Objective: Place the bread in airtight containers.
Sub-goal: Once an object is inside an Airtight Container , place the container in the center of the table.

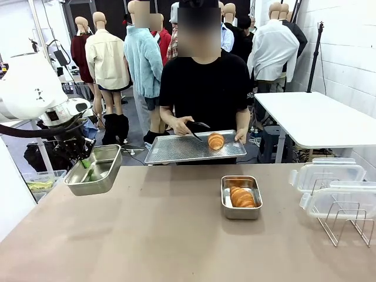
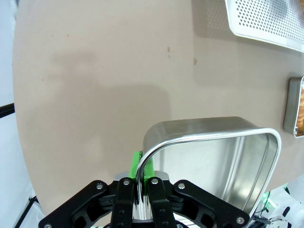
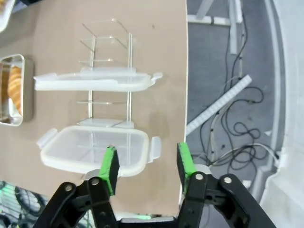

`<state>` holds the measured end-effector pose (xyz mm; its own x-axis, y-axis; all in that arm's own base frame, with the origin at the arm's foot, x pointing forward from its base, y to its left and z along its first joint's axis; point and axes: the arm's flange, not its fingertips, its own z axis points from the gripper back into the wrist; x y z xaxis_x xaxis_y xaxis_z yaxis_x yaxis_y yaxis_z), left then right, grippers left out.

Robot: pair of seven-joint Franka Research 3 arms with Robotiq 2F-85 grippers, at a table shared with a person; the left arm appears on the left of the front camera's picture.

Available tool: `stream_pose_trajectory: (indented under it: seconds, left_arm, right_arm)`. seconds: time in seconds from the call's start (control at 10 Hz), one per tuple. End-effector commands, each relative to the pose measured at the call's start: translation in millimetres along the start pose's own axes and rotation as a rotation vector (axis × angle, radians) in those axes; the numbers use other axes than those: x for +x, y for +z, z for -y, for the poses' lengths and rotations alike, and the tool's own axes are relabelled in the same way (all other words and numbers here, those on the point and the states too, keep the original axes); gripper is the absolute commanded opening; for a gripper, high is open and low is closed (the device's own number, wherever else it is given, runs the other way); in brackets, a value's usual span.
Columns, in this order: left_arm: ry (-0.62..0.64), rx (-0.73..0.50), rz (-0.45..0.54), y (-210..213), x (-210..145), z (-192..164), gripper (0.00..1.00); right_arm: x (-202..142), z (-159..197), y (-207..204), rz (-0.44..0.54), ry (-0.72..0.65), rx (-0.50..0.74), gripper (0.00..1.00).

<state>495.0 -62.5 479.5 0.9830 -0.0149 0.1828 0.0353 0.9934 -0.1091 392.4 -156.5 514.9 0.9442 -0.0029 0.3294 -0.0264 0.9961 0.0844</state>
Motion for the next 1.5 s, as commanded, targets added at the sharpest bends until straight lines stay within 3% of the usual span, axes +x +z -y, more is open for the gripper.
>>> stream_pose_trajectory:
  seconds: [0.0, 0.6, 0.7, 1.4]
  left_arm:
    - [0.009, -0.003, 0.011, 3, 2, 1, 0.0]
    - [0.009, -0.003, 0.011, 3, 2, 1, 0.0]
    - [0.009, -0.003, 0.011, 3, 2, 1, 0.0]
    - [0.009, -0.003, 0.011, 3, 2, 1, 0.0]
  right_arm:
    - [-6, -4, 8, -0.006, -0.019, 0.017, 1.0]
    - [-13, -15, 25, -0.039, 0.0, 0.005, 1.0]
    - [-12, -3, 24, -0.003, -0.001, 0.016, 1.0]
    - [-12, -3, 24, -0.003, -0.001, 0.016, 1.0]
